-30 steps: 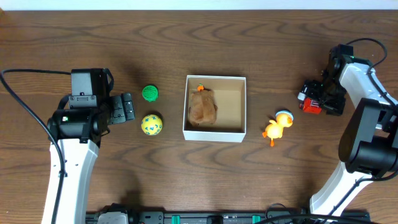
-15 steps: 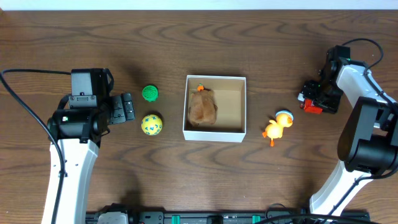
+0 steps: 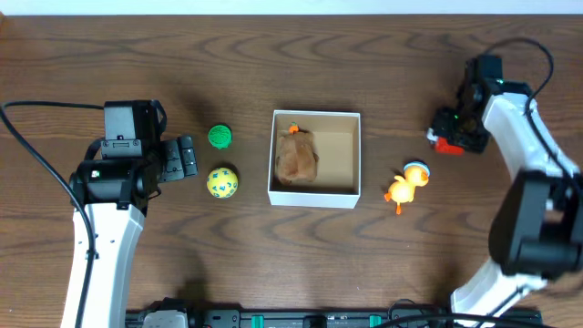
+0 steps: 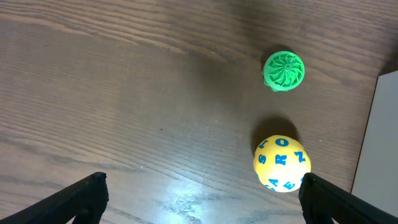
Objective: Pack container
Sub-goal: 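Carry the fire truck into the box beside the plush and release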
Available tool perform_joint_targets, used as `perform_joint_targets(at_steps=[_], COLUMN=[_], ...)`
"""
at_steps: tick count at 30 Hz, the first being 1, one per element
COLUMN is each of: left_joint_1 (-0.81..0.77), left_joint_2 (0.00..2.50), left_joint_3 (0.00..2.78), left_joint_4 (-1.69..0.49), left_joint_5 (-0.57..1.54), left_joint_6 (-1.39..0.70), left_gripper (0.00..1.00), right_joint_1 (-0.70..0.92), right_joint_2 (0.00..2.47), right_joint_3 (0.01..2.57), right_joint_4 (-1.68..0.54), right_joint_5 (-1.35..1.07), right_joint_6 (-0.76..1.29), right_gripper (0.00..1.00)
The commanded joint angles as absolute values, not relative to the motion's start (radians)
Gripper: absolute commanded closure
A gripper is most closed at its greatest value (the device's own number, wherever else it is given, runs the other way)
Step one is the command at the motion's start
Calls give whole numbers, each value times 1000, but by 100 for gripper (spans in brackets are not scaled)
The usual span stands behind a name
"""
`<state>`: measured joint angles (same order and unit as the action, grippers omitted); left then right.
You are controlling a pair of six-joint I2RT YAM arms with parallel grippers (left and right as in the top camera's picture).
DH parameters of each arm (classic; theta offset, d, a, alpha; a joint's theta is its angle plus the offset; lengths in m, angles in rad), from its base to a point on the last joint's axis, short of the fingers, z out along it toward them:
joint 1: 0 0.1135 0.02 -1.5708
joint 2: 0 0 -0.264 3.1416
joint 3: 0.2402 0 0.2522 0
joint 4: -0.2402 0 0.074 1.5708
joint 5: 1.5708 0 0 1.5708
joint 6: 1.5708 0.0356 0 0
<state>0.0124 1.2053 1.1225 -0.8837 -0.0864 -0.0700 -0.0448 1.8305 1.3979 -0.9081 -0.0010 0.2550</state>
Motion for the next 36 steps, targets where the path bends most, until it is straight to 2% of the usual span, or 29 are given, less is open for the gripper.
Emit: perform_joint_targets(at_steps=[1,6,11,20,29,33,36], left_joint_1=[17,17,17,17,17,17,17], left_joint_2=[1206,1206,1206,1206,1206,1206,1206], left_joint_3=[1143,1143,1143,1143,1143,1143,1143], left_joint_4=[-886,-886,-886,-886,-886,-886,-886], left_joint_5=[-102,-102,-102,-102,-102,-102,-102], left_joint_6=[-53,-53,-53,-53,-53,-53,-53], left_gripper=[2,2,2,2,2,2,2], right_joint_1=[76,298,475,596,597,597,597], right_joint_2=[1660,1522,1537,1759,1867,1855,1847], right_joint_3=[1408,1408,1408,1407,1408,1414,1430], right_joint_4=[-915,-878,-856,-847,-790,-784,-787], right_joint_5=[-35,-21,46,115,116,115,116], right_joint_6=[260,312,421,605,632,630,620], right_gripper=[48,47,46,46,26,3,1])
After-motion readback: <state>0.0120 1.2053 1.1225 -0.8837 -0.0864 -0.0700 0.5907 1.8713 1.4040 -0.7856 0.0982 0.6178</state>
